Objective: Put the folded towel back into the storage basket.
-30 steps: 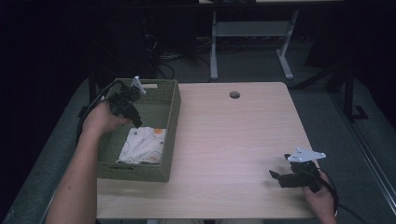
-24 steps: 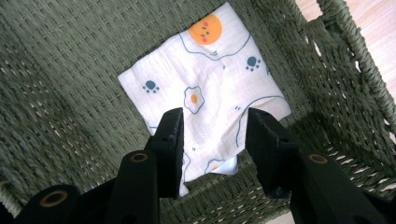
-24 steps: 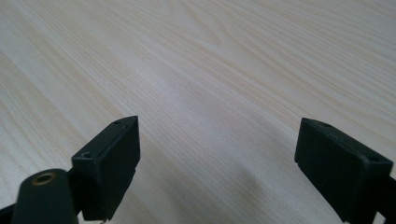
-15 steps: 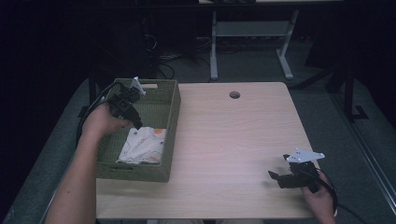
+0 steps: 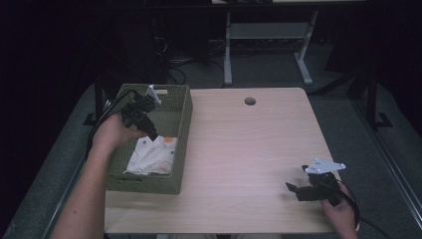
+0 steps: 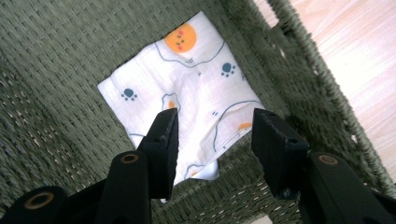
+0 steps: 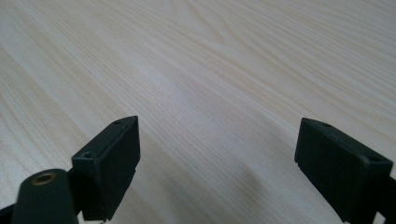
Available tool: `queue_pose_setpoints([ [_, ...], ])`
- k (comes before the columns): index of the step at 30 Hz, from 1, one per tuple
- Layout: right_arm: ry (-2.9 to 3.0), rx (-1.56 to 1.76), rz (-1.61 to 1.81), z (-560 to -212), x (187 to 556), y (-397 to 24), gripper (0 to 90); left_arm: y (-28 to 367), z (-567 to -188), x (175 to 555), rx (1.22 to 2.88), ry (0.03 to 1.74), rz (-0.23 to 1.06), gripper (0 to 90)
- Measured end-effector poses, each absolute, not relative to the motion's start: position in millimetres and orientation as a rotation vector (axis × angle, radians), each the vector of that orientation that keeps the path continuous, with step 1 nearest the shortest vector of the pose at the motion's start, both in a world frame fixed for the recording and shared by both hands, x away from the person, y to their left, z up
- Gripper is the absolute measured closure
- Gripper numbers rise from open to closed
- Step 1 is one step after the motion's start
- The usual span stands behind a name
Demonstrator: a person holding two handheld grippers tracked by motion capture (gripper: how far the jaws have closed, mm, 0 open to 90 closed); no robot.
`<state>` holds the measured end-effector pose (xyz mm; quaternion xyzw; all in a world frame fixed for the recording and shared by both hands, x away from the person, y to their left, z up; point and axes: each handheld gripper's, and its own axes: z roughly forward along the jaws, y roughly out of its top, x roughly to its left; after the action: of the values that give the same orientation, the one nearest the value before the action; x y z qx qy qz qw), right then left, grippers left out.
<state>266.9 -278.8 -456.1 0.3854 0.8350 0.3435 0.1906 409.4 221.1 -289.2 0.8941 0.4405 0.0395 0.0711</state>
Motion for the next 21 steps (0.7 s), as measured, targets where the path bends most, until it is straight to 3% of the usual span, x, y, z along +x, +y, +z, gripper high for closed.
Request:
queue_pose_setpoints([
  [21,2.352,1.081,0.968,-455.7,266.0,-277.2,13.8,201.5,-279.6,398.0,2.694,1.263,0.145,48.4],
])
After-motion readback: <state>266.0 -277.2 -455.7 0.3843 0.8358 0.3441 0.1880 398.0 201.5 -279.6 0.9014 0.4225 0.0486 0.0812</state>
